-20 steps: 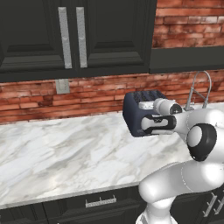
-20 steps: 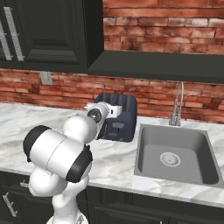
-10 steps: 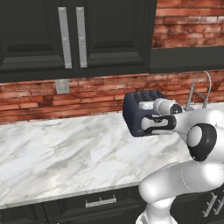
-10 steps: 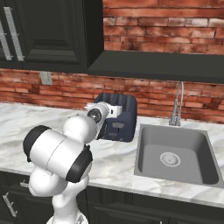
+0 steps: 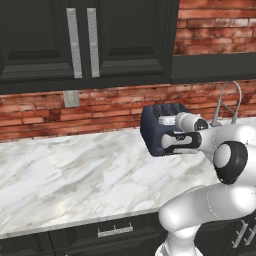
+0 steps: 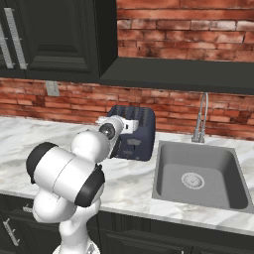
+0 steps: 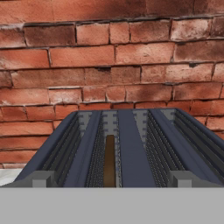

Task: Start the toaster. Once the lever pops up, take the bread to the plate on the dining counter.

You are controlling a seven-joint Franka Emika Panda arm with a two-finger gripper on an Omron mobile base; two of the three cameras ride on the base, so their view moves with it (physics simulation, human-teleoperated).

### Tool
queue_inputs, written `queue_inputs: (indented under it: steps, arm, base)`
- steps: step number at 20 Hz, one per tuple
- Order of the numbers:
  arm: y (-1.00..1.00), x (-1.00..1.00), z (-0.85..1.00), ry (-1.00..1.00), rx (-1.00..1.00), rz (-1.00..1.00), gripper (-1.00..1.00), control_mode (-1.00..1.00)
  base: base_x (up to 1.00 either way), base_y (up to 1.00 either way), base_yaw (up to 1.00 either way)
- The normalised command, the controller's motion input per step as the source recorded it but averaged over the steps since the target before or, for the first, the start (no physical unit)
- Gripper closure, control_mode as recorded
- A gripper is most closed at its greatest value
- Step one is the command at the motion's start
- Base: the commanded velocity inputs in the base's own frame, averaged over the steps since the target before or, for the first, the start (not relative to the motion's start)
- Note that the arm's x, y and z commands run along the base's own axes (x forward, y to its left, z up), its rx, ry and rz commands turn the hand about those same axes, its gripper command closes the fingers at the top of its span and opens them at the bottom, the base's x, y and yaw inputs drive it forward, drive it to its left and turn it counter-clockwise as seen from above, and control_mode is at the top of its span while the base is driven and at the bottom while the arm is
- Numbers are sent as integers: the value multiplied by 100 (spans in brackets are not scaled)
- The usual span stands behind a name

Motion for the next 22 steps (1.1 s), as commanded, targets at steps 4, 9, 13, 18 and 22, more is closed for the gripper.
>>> queue_inputs:
  steps: [4, 9, 13, 18, 22]
  arm:
    - [0, 0, 0, 0, 0, 0, -100, -100]
    - [0, 0, 0, 0, 0, 0, -100, -100]
    - [0, 0, 0, 0, 0, 0, -100, -100]
    - [0, 0, 0, 0, 0, 0, -100, -100]
    - [0, 0, 0, 0, 0, 0, -100, -100]
  base:
    - [0, 0, 0]
    - [0, 0, 0]
    - [0, 0, 0]
    - [0, 0, 0]
    - [0, 0, 0]
